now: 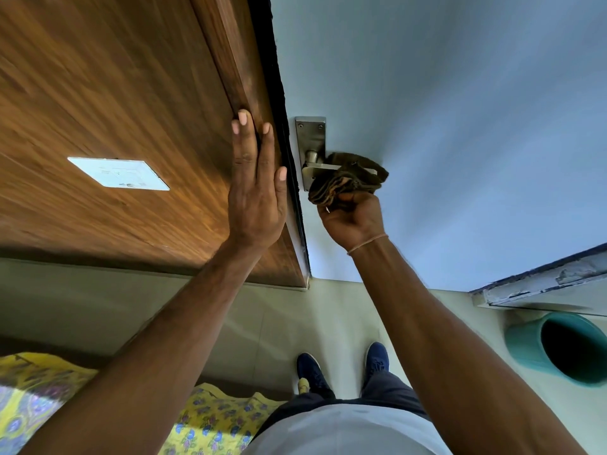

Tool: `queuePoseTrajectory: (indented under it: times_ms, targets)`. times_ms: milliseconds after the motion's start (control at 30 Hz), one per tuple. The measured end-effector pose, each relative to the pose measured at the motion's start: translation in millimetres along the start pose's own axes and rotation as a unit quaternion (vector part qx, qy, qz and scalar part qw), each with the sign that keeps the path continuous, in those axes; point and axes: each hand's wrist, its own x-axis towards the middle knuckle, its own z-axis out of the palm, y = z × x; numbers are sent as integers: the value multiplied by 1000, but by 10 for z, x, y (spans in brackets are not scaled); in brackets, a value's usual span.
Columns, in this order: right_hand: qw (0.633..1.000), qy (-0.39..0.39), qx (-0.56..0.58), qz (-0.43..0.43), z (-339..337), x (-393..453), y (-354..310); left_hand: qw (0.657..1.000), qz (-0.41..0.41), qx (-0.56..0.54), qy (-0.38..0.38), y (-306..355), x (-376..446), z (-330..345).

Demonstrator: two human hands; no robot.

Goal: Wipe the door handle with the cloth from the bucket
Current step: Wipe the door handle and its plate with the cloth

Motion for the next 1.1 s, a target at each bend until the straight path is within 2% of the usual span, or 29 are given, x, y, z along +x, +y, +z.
queuePoseTrajectory:
  times_ms: [100,267,367,500,600,667,700,733,767,800,867,900,933,967,1000,1067,1100]
  targets:
    - [999,-13,-44,21,145,85,142,1000,0,5,-2,-5,-1,-1]
    - [997,-65,-30,27,130,154,39,1000,7,5,-7,-39,-8,-11]
    - [998,-61,-17,4,89,96,-138,1000,6,2,-8,-37,-9,0]
    - [997,-52,-43,-42,-17,-26,-449,1000,-3,2,8,-11,-4,61]
    - [990,-14,-88,-105,-59,-147,-638,1000,-10,-3,14,11,2,86]
    - [970,21,-169,-174,6,-251,-649,1000,-12,-7,15,16,5,96]
    - [942,41,-246,-227,46,-279,-631,1000,-13,-9,14,16,3,94]
    - [898,46,-334,-283,78,-287,-605,1000,-14,-8,15,17,4,92]
    - [836,44,-434,-333,90,-287,-569,1000,-13,-8,15,18,4,88]
    - [753,44,-539,-374,96,-269,-533,1000,-11,-7,14,11,3,83]
    - [521,53,-718,-459,109,-262,-433,1000,-7,-7,13,-5,1,72]
    - [408,62,-764,-497,128,-279,-372,1000,-6,-5,12,-10,1,62]
    - [328,65,-784,-522,145,-279,-300,1000,-5,-3,10,-12,-1,51]
    - [275,65,-796,-535,182,-279,-221,1000,-4,-3,9,-11,-4,40]
    - [238,64,-802,-545,236,-288,-137,1000,-2,-4,8,-14,-5,29]
    - [193,61,-804,-559,284,-235,26,1000,0,-5,7,-16,-7,13]
    - [184,57,-803,-564,298,-213,81,1000,0,-3,7,-17,-6,6]
